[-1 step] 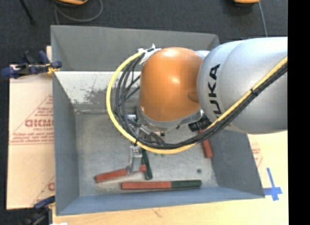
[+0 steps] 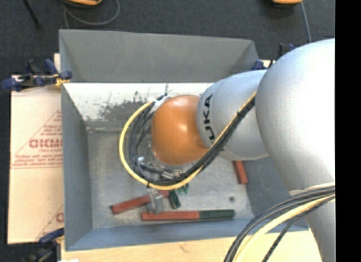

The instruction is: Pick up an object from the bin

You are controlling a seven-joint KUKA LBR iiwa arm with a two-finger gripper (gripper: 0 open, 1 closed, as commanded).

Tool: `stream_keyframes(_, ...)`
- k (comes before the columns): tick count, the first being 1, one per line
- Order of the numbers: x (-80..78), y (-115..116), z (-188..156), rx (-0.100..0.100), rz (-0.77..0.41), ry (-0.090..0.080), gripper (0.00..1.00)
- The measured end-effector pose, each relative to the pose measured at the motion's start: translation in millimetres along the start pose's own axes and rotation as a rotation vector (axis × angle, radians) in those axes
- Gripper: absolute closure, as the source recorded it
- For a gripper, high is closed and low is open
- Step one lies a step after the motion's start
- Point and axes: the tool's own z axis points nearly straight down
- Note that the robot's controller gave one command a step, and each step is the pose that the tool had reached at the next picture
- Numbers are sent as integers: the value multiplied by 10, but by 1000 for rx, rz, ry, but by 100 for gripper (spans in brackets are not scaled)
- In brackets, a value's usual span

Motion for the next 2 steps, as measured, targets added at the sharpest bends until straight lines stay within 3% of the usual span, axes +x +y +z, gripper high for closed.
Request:
stream_keyframes(1, -10, 11, -27, -2, 4, -3, 100)
stream_keyframes(2, -132, 18, -1454, 2, -235, -13, 100)
